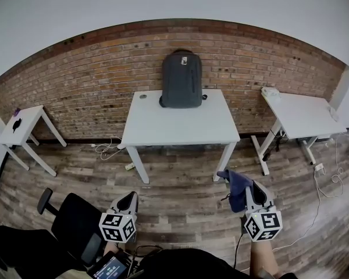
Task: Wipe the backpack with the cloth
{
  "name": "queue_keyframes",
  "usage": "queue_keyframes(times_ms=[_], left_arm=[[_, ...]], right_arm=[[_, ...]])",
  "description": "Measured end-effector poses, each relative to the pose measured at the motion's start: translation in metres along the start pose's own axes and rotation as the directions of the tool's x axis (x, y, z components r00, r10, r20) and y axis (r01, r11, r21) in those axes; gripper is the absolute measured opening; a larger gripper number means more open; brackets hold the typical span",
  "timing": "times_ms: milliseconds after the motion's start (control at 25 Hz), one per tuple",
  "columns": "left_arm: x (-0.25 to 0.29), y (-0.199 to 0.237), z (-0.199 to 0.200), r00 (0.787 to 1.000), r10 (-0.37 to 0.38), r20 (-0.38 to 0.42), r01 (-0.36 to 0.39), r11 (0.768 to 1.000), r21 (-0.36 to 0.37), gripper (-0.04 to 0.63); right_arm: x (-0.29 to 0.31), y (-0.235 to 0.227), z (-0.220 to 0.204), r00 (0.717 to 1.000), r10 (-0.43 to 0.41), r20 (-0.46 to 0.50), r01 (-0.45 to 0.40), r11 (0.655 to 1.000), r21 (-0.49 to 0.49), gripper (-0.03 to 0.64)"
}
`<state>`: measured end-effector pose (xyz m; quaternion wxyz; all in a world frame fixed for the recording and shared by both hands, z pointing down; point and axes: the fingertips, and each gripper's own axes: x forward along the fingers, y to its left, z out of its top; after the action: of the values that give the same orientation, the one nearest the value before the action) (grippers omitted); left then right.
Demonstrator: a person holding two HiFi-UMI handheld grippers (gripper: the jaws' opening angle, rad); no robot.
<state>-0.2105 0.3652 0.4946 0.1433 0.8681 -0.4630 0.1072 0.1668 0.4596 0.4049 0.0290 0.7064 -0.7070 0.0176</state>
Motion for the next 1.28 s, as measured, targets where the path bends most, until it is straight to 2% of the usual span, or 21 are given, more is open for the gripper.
queue_keyframes(times_ms=[320, 520, 1280], left_arm=[[-0.020, -0.064, -0.032, 0.999, 0.027, -0.023, -0.027, 1.000, -0.008, -0.003], [-0.031, -0.062, -0.029, 0.997, 0.079, -0.004, -0.080, 0.997, -0.020, -0.003], [-0.024, -0.054, -0.024, 0.997, 0.078, 0.002, -0.078, 0.997, -0.013, -0.003]], right_arm=[[-0.027, -0.035, -0.018, 0.998, 0.066, -0.010, -0.066, 0.998, 0.012, 0.048], [-0.032, -0.035, -0.012, 0.996, 0.091, 0.023, -0.091, 0.996, 0.018, 0.048], [-0.025, -0.023, -0.001, 0.987, 0.150, 0.061, -0.152, 0.988, 0.022, 0.046]])
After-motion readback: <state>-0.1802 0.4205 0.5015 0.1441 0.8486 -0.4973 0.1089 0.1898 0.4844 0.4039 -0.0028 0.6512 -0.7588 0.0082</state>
